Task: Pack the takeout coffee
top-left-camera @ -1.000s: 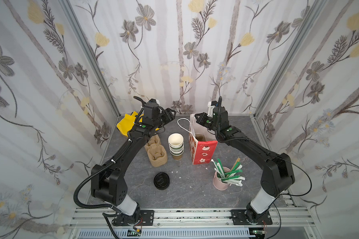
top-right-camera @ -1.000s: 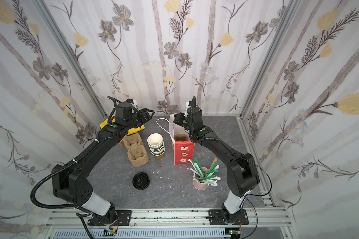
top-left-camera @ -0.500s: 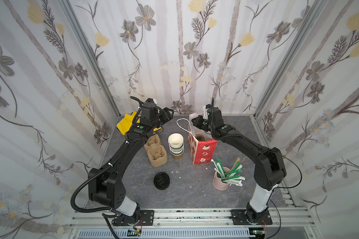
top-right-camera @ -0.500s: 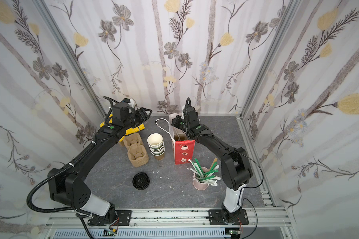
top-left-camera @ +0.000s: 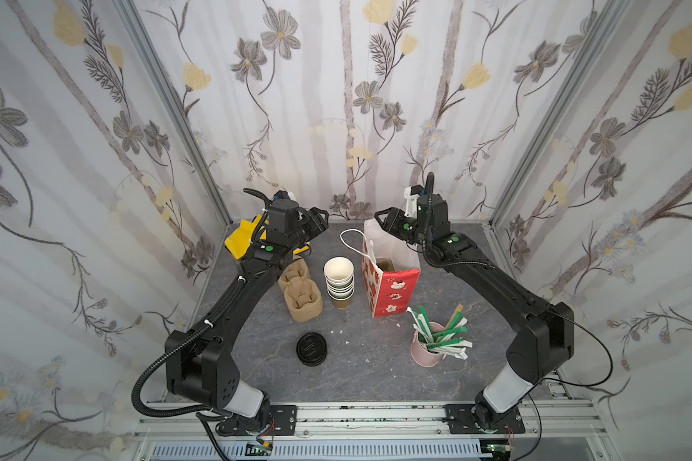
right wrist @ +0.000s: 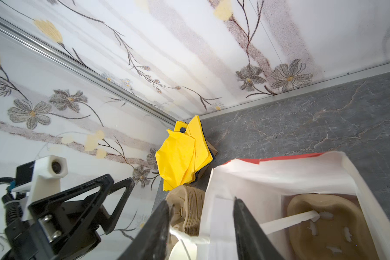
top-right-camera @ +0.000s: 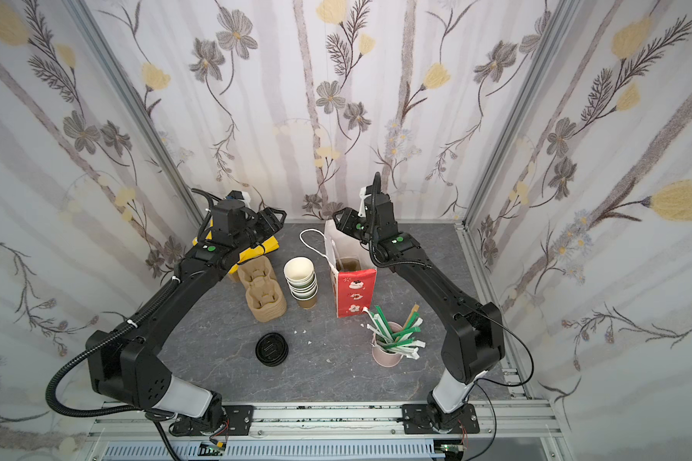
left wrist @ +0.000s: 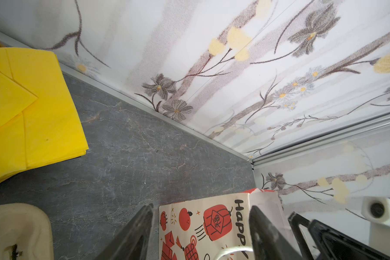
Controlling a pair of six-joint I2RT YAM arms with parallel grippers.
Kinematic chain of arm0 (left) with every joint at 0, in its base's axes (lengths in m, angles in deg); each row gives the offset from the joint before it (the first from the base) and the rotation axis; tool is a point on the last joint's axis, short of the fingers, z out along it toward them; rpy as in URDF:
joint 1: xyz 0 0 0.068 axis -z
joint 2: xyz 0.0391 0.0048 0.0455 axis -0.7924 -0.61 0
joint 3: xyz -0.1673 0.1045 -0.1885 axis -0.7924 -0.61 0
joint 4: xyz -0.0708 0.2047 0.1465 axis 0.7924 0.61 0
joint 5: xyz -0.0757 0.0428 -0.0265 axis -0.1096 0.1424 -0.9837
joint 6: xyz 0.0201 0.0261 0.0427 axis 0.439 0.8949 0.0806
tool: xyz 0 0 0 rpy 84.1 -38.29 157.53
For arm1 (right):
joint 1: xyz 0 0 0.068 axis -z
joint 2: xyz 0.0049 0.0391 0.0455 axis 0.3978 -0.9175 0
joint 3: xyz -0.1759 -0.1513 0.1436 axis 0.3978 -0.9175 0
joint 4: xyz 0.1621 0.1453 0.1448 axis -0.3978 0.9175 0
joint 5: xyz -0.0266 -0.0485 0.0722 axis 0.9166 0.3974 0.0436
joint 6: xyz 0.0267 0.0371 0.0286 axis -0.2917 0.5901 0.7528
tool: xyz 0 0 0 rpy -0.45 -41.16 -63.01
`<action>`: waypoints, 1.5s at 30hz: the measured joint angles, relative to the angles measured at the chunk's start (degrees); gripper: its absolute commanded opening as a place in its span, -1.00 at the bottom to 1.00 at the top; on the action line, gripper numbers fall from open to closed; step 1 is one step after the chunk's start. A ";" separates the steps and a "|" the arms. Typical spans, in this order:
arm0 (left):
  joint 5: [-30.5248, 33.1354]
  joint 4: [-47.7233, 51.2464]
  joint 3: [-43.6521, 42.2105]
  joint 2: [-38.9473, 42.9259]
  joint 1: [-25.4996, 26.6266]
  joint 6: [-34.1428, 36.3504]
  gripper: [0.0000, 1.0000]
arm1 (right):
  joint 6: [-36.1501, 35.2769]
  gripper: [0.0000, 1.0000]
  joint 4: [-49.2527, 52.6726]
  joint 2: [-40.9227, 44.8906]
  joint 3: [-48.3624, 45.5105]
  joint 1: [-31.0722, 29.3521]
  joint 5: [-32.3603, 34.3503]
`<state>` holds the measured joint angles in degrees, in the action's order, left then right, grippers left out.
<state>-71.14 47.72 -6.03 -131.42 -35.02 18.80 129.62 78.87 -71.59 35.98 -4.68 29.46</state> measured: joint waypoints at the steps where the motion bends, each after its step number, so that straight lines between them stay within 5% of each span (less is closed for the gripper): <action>1: 0.44 -0.02 -0.20 0.15 -0.35 -0.35 0.38 | -0.57 -0.05 1.49 0.50 0.98 0.20 0.02; 14: 7.06 1.33 -2.40 3.58 -9.35 -4.90 0.34 | -10.29 -0.03 16.35 11.50 3.87 3.10 0.07; 27: 14.60 14.75 5.42 -6.69 -22.14 -6.60 0.46 | -13.60 -0.03 17.79 12.59 4.81 7.02 -0.63; 37: 7.98 19.52 1.07 -13.68 -29.83 -5.88 0.46 | -14.64 -0.03 16.90 17.03 -1.07 8.59 -0.63; 45: 3.10 20.17 5.03 -21.64 -29.70 -6.29 0.20 | -14.40 -0.04 16.39 19.37 -5.53 9.77 -0.59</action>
<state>-68.04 67.90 -1.01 -153.05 -64.72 12.50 115.22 95.26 -52.23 30.45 5.09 28.87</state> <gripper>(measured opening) 0.615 0.482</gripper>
